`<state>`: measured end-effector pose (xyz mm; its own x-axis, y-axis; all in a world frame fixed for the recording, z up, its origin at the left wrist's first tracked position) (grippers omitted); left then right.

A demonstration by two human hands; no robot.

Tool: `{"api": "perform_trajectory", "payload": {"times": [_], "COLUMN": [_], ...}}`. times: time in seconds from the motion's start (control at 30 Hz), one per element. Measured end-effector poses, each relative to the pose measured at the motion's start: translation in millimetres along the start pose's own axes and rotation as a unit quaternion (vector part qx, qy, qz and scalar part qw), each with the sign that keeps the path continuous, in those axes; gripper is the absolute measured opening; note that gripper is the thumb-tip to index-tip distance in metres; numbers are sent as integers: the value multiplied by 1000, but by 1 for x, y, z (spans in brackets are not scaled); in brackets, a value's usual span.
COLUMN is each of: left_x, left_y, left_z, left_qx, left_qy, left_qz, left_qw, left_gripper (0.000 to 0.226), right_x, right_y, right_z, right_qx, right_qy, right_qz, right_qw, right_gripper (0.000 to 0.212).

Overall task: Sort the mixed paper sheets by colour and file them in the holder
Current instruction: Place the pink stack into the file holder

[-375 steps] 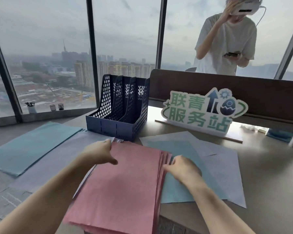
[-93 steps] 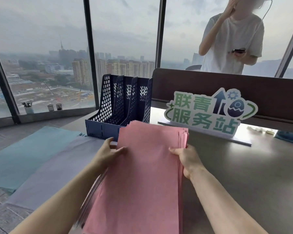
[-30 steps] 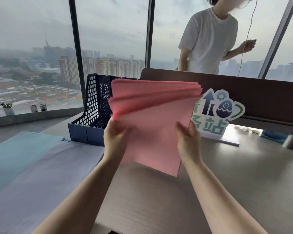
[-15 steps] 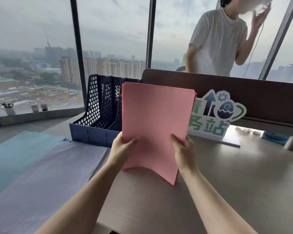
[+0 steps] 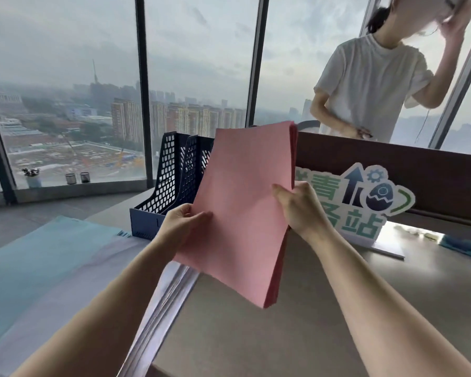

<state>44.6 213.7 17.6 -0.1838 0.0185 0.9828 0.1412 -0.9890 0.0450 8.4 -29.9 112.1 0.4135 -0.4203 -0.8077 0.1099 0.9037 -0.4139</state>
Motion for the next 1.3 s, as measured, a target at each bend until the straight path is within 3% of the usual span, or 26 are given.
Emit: {"api": "perform_trajectory", "payload": {"times": [0.1,0.17,0.3,0.53,0.73,1.03,1.3], "left_x": [-10,-15,-9,11,10,-8,-17], "left_y": [-19,-27,-28,-27,-47,-60,-57], "left_z": [1,-3,-7,1,33,73,70], "left_qx": [46,35,-19,-22,54,137,152], "left_qy": [-54,-117,-176,-220,-224,-237,-270], "left_qz": [-32,-147,-362,-511,-586,-628,-594], "left_qw": [997,981,915,831,777,728,742], "left_gripper": [21,15,25,26,22,28,33], "right_x": [-23,-37,-60,-88,-81,-66,-62], "right_y": [14,23,55,123,168,205,233], "right_z": [21,35,67,112,144,163,157], "right_qx": [47,72,125,178,164,136,137], "right_qy": [1,3,-7,-39,-6,15,-9], "right_qz": [15,15,-21,-72,-129,-159,-186], "right_qw": [999,997,992,981,978,978,973], "right_gripper": [32,33,42,36,33,30,30]}}
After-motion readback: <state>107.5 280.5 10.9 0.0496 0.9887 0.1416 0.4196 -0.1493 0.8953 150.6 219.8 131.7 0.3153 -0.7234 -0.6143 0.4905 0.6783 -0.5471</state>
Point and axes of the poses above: each hand's wrist, its own z-axis towards the middle knuckle, its own y-axis out of the palm, x = y × z, the point moved 1 cm from there along z, towards the middle knuckle, and after that the axes turned 3 degrees about y, right-handed, at the moved point
